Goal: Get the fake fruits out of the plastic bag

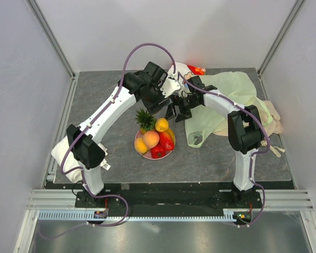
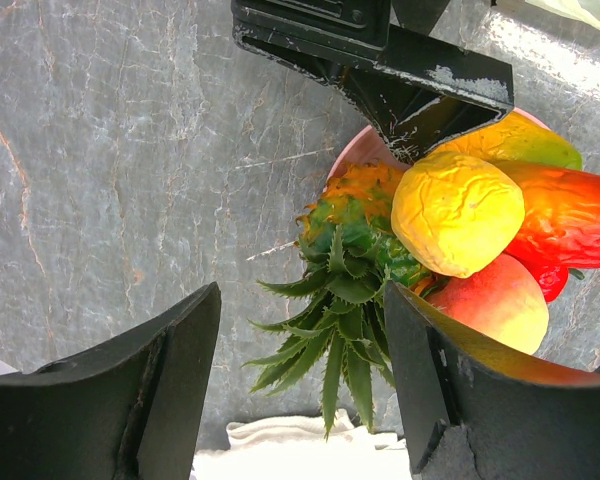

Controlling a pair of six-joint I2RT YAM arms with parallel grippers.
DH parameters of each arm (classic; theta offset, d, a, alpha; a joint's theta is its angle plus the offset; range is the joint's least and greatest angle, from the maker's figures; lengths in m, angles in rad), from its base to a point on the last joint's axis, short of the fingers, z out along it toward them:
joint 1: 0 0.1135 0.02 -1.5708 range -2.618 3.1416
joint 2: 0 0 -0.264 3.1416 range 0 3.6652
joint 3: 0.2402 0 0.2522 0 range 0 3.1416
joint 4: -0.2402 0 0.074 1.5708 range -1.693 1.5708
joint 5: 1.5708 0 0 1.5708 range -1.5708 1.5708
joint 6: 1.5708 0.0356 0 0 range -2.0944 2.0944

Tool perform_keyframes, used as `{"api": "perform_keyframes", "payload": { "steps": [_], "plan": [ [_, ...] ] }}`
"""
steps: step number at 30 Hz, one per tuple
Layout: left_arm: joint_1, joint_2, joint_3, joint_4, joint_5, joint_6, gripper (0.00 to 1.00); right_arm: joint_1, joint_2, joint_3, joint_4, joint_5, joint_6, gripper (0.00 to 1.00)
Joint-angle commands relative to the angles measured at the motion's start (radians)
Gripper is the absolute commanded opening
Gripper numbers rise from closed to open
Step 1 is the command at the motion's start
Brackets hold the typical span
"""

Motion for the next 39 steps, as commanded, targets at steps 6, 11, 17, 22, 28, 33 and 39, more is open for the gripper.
{"api": "perform_keyframes", "payload": {
  "steps": [6, 11, 17, 22, 28, 33, 39],
  "plan": [
    [0.008, 0.0, 0.029, 0.027, 0.001, -0.028, 0.73, 0.021, -0.074, -0.017, -0.012, -0.028, -0.012, 0.98],
    [0.008, -0.01, 0.018, 0.028, 0.001, -0.026, 0.73, 0.034, -0.08, -0.011, -0.009, -0.027, -0.009, 0.98],
    [0.008, -0.02, 0.0, 0.027, -0.001, -0.029, 0.73, 0.042, -0.076, -0.022, -0.007, -0.025, -0.01, 0.98],
    [0.01, -0.02, -0.01, 0.028, -0.001, -0.026, 0.73, 0.044, -0.062, -0.028, -0.006, -0.01, -0.01, 0.98],
    [0.008, -0.022, -0.013, 0.027, 0.001, -0.028, 0.73, 0.042, -0.033, 0.002, -0.004, 0.01, -0.026, 0.98],
    [0.008, -0.025, -0.017, 0.027, 0.001, -0.023, 0.73, 0.044, -0.008, 0.03, -0.004, 0.03, -0.038, 0.98],
    [0.011, -0.026, -0.02, 0.027, -0.032, -0.025, 0.74, 0.044, 0.009, 0.059, -0.012, 0.07, -0.061, 0.98]
  ]
}}
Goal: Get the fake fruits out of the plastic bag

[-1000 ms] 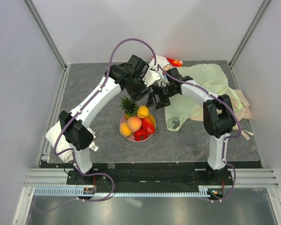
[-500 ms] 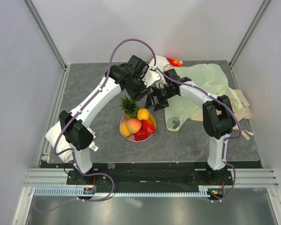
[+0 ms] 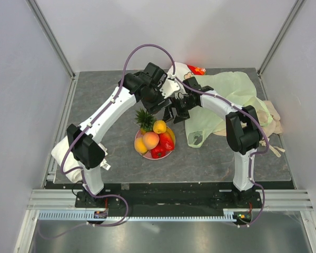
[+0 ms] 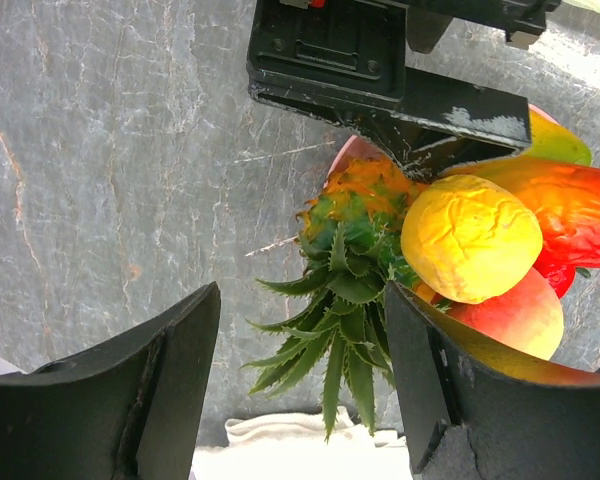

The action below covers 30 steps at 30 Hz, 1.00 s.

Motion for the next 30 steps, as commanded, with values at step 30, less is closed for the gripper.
{"api": "perform_keyframes", "payload": {
  "steps": [30],
  "plan": [
    [0.027, -0.011, 0.042, 0.033, -0.021, -0.032, 0.74, 0.019, -0.03, 0.063, 0.009, 0.016, -0.02, 0.98]
  ]
}}
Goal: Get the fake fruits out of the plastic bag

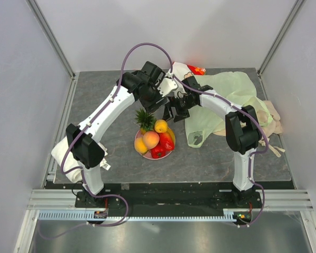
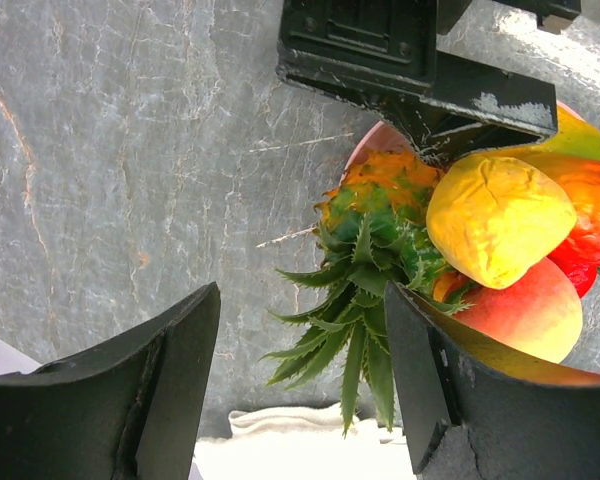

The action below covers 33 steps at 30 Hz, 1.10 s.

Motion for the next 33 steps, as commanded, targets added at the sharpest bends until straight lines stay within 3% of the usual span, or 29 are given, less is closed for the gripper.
{"api": "perform_keyframes", "payload": {
  "steps": [1, 33],
  "plan": [
    [0.005, -0.011, 0.041, 0.03, -0.005, -0.032, 0.74, 0.019, -0.046, 0.038, 0.013, -0.023, -0.003, 0.98],
    [0.013, -0.013, 0.029, 0.032, 0.0, -0.033, 0.74, 0.04, 0.023, 0.08, -0.007, 0.061, -0.059, 0.98]
  ]
}}
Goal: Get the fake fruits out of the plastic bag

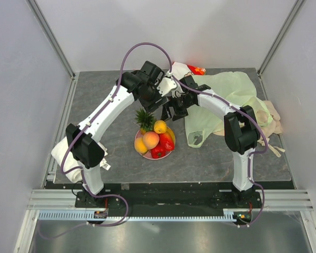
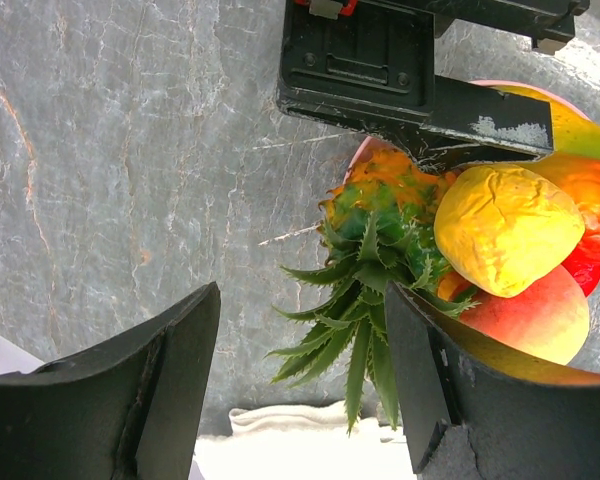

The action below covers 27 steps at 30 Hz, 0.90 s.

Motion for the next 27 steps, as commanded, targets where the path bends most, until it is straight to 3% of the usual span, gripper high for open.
{"api": "perform_keyframes", "payload": {
  "steps": [1, 16, 21, 27],
  "plan": [
    [0.006, -0.013, 0.026, 0.03, 0.004, -0.032, 0.74, 0.013, 0.018, 0.05, 0.001, 0.028, -0.033, 0.98],
    [0.009, -0.013, 0.031, 0.032, 0.0, -0.032, 0.74, 0.016, 0.039, 0.065, -0.013, 0.11, -0.057, 0.98],
    [0.031, -0.039, 0.058, 0.049, 0.006, -0.071, 0.74, -0.042, 0.028, 0.106, -0.028, 0.175, -0.066, 0.98],
    [0.216, -0.108, 0.078, 0.101, 0.093, -0.221, 0.84, -0.162, -0.053, 0.197, -0.008, 0.302, -0.193, 0.98]
  ]
}}
